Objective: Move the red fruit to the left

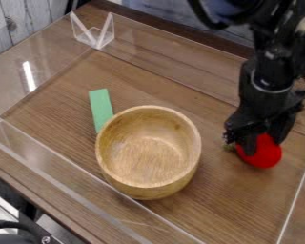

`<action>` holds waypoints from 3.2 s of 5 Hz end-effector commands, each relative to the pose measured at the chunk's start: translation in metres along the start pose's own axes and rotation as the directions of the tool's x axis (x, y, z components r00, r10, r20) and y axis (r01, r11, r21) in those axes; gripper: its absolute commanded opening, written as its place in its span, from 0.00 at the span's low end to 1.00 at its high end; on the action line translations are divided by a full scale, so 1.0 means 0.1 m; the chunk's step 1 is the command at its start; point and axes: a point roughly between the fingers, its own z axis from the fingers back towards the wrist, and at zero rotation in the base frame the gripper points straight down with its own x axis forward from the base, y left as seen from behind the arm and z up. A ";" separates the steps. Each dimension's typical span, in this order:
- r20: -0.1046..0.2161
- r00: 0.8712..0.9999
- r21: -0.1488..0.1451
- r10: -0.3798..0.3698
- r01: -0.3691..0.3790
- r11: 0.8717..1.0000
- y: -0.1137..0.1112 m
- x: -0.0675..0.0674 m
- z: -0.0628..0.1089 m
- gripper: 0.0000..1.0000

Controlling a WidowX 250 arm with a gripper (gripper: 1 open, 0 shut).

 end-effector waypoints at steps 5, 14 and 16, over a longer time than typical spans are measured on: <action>0.008 0.972 -0.163 0.237 -0.232 0.959 0.63 1.12 0.81 0.00; 0.098 0.963 -0.219 0.249 -0.223 0.950 1.27 2.63 0.31 0.00; 0.118 0.965 -0.219 0.232 -0.203 0.954 1.34 2.85 0.24 1.00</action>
